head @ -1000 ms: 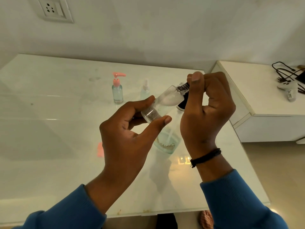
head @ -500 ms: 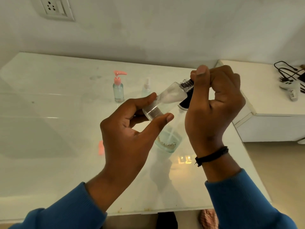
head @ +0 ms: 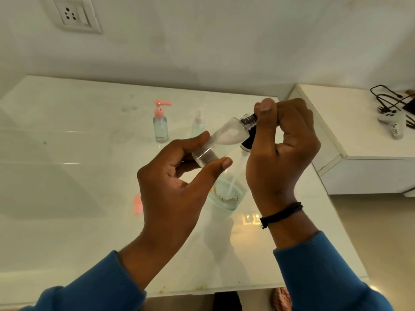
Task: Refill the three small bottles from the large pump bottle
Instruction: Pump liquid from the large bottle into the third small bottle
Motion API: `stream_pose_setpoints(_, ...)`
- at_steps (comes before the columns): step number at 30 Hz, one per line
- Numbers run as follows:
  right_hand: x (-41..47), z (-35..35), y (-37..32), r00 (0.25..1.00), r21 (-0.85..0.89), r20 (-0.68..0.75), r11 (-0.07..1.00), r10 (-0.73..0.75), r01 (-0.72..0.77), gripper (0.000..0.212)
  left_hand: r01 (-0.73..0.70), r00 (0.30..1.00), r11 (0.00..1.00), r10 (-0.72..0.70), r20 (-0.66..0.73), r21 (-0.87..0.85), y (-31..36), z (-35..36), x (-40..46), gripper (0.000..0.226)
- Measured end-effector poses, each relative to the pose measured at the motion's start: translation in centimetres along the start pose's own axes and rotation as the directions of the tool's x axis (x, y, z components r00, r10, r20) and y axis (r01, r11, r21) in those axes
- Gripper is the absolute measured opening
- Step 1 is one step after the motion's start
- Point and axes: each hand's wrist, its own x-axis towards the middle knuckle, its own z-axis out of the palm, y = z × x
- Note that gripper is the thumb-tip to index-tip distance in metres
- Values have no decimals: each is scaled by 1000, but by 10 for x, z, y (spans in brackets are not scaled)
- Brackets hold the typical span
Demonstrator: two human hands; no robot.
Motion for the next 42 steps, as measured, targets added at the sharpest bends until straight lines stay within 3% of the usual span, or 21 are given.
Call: stream_pose_setpoints(42, 5, -2, 1, 1000, -9, -14, 1000, -13, 13, 36, 16, 1000, 1000, -17, -15, -20, 0, 1, -1, 38)
